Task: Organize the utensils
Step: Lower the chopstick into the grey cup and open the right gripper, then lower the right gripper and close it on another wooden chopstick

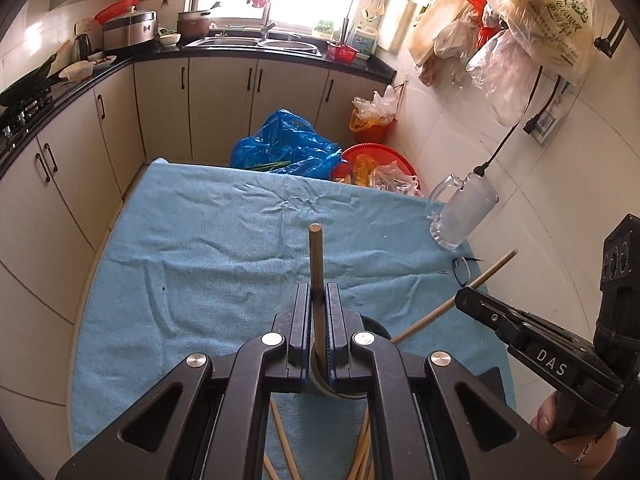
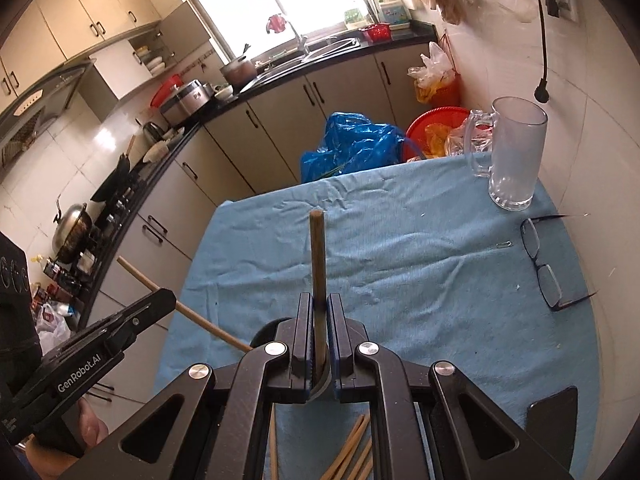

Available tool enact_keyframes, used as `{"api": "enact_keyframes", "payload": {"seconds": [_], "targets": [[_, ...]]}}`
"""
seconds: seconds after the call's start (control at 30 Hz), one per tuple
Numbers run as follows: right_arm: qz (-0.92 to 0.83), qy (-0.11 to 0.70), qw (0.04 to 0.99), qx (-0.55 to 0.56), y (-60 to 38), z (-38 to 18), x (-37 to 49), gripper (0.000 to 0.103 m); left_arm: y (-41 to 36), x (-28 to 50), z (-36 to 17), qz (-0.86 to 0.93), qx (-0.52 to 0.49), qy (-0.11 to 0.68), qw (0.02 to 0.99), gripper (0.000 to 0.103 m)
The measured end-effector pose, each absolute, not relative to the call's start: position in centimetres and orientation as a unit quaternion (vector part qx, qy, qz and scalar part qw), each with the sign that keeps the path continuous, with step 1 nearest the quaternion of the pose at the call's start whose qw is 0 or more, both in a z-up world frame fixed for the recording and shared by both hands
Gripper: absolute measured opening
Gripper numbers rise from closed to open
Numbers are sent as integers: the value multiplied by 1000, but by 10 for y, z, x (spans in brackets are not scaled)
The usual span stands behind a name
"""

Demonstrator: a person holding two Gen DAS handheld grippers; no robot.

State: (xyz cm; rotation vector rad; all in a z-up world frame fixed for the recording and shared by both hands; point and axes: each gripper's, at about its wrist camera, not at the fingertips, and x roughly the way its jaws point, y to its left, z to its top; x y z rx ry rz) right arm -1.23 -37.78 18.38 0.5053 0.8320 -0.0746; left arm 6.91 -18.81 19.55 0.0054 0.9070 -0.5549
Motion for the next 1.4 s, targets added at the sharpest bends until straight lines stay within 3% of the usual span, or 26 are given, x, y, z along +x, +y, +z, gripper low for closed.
{"api": "enact_keyframes", "payload": {"seconds": [0.37, 0.5, 0.6, 0.77, 1.1, 1.4], "targets": [[-45, 378, 892, 246, -384, 204, -39, 13, -170, 59, 227, -275, -11, 402, 873, 7], [-52, 379, 887, 257, -386, 203, -66, 23, -148, 41, 238, -270, -12, 383, 883, 19], [-56, 395, 880, 258, -384, 194, -85, 25, -127, 33, 232, -268, -18, 393, 880, 21], [-71, 430, 857, 276, -379, 162, -118, 26, -94, 27, 192, -244, -17, 438, 865, 21], [-90, 486, 809, 319, -361, 109, -161, 26, -68, 17, 68, -214, -64, 598, 769, 21], [-100, 488, 806, 319, -357, 111, -172, 26, -82, 10, 50, -214, -57, 619, 753, 21]]}}
